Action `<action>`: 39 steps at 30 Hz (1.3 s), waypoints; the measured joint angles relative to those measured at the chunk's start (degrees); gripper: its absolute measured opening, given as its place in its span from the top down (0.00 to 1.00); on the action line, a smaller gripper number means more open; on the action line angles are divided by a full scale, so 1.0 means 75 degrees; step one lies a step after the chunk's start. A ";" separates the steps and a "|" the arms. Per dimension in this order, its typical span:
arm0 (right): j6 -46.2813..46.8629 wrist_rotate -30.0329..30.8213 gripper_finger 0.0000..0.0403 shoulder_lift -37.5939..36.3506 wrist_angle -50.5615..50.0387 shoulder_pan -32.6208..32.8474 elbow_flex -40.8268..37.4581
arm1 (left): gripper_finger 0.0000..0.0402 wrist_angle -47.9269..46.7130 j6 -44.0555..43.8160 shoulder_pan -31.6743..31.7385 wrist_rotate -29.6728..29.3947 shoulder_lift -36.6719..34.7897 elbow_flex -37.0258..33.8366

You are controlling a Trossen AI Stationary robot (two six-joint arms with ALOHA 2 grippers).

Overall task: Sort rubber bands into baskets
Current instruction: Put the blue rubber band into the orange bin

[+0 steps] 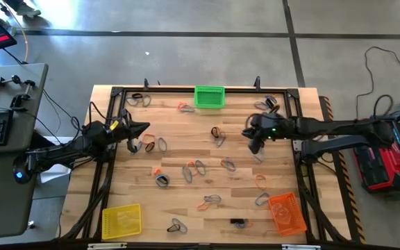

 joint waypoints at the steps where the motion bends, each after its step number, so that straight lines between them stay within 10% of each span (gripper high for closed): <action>1: 0.0093 0.0050 0.85 0.0204 0.0007 -0.0009 0.0073 | 1.00 0.0009 -0.0027 0.0000 0.0000 0.0000 0.0000; 18: -0.0709 0.0348 0.68 0.2464 -0.0061 -0.0312 0.1378 | 1.00 0.0324 0.0740 0.0000 -0.0087 0.0000 -0.0003; 39: -0.3770 -0.0781 0.68 0.5451 -0.3591 -0.5432 0.4417 | 1.00 0.0428 0.0948 0.0003 -0.0204 0.0000 -0.0003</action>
